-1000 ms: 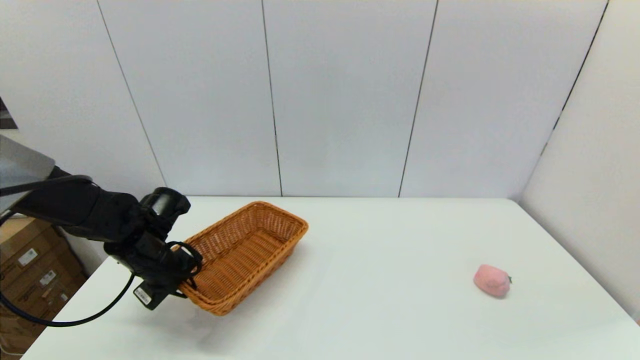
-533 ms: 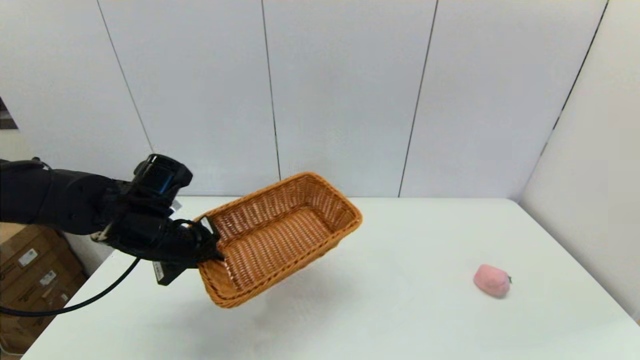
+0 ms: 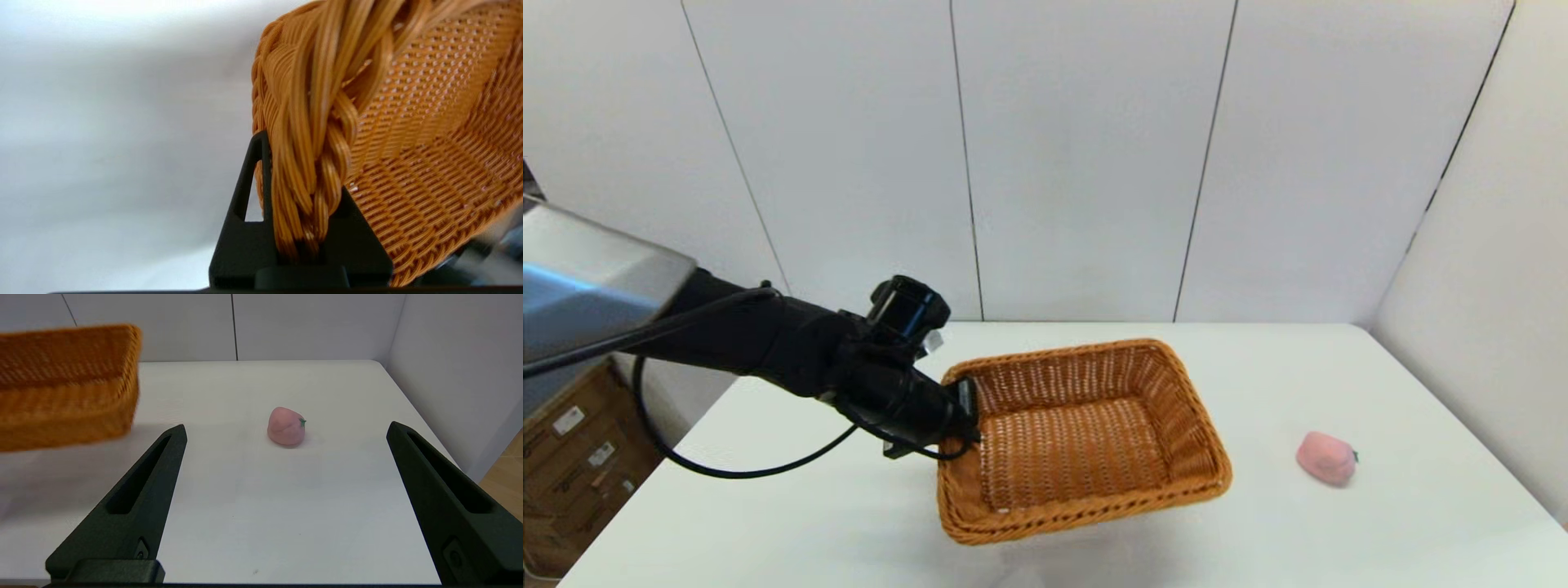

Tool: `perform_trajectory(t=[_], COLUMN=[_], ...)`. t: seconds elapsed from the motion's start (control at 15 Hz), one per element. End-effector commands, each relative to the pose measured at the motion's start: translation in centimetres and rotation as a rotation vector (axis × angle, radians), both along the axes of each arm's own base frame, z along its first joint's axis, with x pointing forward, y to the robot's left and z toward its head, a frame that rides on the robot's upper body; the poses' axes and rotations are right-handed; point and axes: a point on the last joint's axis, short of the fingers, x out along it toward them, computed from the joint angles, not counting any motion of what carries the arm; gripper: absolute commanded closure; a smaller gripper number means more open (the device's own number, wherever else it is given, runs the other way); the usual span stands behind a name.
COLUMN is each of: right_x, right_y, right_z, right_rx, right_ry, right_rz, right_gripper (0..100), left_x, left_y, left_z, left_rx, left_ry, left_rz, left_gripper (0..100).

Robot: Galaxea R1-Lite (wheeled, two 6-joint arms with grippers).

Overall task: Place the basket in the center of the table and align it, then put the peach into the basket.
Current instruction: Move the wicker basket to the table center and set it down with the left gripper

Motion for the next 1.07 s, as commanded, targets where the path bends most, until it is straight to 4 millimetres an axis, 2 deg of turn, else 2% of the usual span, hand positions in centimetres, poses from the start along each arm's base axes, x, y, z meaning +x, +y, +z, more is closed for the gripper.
perform_trajectory(t=[0.07,0.47,1.07], right_x=[0.0,0.0,0.0], right_y=[0.0,0.0,0.0], right_z=[0.0,0.0,0.0], right_rx=[0.0,0.0,0.002], right_ry=[0.001,-0.001,0.001], right_rz=[0.0,0.0,0.0], right_gripper=[0,0,0], left_x=[0.2,-0.1,-0.3], left_y=[-1.7,-3.5,-4.3], left_z=[-2.6,-3.3,-4.2], left_rx=[-0.003,0.0,0.016], left_ry=[0.071,0.089,0.105], left_rz=[-0.075,-0.098,-0.131], left_gripper=[100,100,100])
